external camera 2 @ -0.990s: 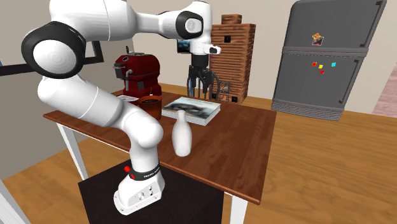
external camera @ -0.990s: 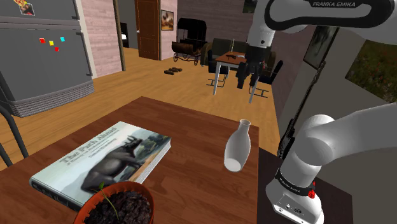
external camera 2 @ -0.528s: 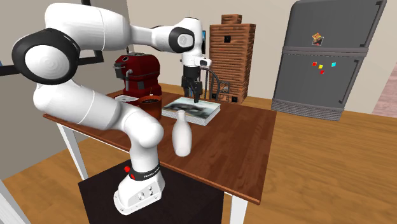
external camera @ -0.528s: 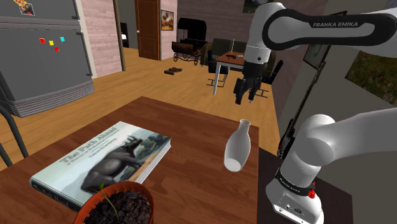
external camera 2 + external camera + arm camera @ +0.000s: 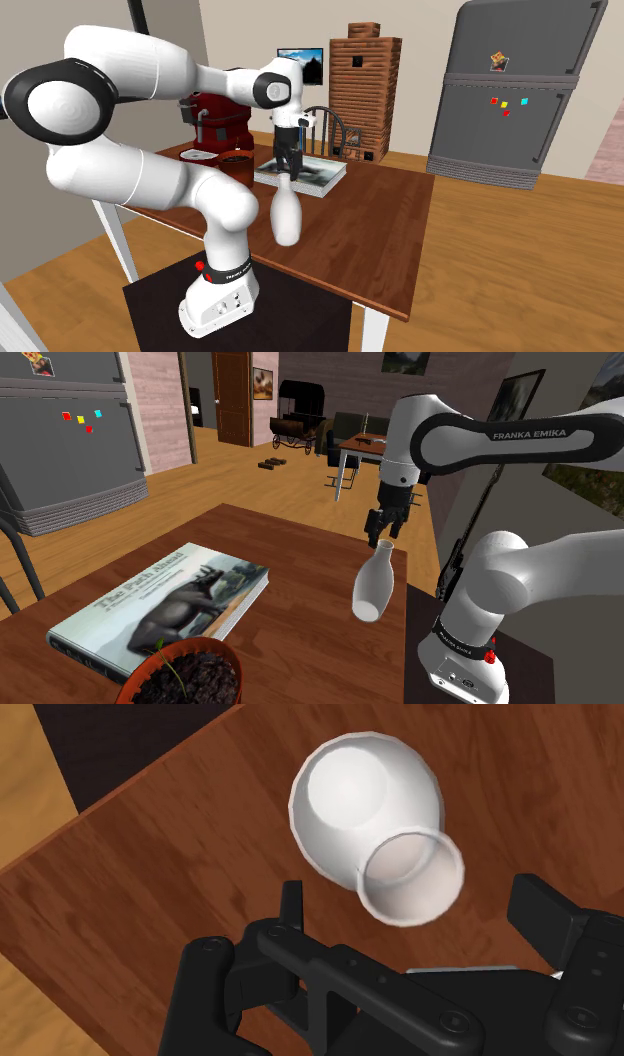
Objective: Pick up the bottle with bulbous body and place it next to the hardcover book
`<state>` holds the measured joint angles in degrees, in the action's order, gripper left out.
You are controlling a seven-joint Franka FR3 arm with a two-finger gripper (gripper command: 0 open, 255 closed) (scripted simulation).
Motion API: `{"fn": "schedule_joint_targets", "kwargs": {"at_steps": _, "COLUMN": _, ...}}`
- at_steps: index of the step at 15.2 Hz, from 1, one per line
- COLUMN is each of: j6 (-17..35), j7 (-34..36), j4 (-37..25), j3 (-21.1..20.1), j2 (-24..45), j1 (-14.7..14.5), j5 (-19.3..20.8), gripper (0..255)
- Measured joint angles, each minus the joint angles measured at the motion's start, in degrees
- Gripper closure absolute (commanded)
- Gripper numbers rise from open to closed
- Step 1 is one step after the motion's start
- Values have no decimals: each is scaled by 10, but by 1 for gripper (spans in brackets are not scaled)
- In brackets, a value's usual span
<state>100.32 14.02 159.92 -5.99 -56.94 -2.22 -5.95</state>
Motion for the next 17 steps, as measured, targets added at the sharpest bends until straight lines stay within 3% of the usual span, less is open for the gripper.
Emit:
{"fn": "schedule_joint_targets", "kwargs": {"at_steps": 5, "j6": 37, "j7": 2, "j4": 37, "j3": -6, "j2": 0, "j1": -4, "j5": -6, "gripper": 0}}
{"fn": "schedule_joint_targets", "kwargs": {"at_steps": 11, "j6": 44, "j7": 2, "j4": 43, "j3": -7, "j2": 1, "j1": -4, "j5": -7, "gripper": 0}}
{"fn": "schedule_joint_targets", "kwargs": {"at_steps": 12, "j6": 44, "j7": 2, "j4": 43, "j3": -7, "j2": 1, "j1": -4, "j5": -7, "gripper": 255}}
{"fn": "schedule_joint_targets", "kwargs": {"at_steps": 17, "j6": 44, "j7": 2, "j4": 43, "j3": -7, "j2": 1, "j1": -4, "j5": -7, "gripper": 255}}
